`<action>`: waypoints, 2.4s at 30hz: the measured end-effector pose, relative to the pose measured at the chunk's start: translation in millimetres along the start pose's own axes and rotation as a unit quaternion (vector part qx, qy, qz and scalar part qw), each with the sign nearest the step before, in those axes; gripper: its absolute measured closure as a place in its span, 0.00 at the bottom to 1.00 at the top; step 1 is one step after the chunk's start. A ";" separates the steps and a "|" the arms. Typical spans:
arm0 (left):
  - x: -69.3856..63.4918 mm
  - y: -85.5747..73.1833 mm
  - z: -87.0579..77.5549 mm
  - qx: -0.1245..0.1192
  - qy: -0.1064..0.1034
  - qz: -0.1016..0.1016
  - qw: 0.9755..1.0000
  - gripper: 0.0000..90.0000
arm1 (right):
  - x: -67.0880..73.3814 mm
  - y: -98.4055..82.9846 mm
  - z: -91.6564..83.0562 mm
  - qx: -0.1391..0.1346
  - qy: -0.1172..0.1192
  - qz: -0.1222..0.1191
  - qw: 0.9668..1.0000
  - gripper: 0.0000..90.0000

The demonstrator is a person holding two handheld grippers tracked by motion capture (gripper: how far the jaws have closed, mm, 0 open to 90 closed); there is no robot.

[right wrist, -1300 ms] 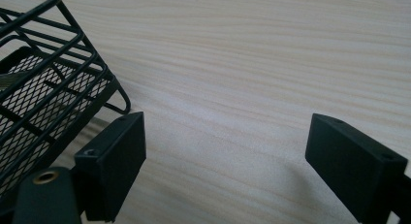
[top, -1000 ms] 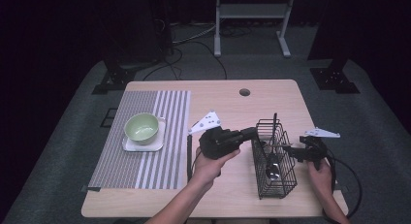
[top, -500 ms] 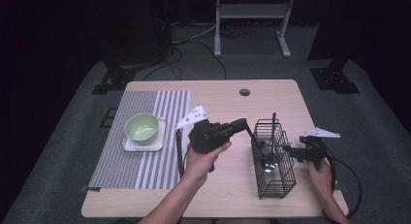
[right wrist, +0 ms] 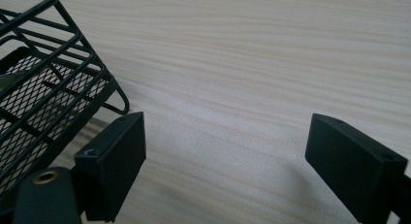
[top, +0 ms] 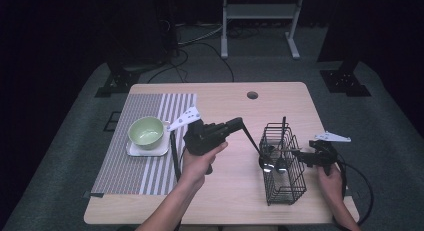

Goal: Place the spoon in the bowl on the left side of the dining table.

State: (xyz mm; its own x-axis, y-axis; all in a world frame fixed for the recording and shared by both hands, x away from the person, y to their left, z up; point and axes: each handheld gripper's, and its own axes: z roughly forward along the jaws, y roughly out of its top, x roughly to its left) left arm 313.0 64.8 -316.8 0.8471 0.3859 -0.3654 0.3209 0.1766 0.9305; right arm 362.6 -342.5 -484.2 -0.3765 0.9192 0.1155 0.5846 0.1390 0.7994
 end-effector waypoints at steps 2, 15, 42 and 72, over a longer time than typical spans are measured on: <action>1.6 -0.3 -1.6 0.000 0.003 0.000 1.000 0.99 | 0.0 0.0 0.0 0.000 0.000 0.000 1.000 0.15; 19.6 -6.2 -14.9 0.009 0.041 -0.001 0.999 0.99 | 0.1 0.0 0.1 0.000 -0.001 0.000 1.000 0.15; 63.4 -21.2 -69.0 0.000 0.136 -0.027 0.990 0.99 | 0.4 0.1 0.5 0.002 -0.002 0.000 1.000 0.15; 88.5 -30.9 -115.8 -0.021 0.199 -0.044 0.979 0.99 | 1.3 0.2 1.1 0.009 -0.009 -0.001 1.000 0.15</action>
State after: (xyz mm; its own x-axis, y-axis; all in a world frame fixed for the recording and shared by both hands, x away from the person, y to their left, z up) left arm 329.0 198.3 -380.8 0.5822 0.6886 -0.4324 0.3598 0.2587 0.8964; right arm 363.0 -341.0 -484.5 -0.3642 0.9257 0.1026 0.5966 0.1473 0.7889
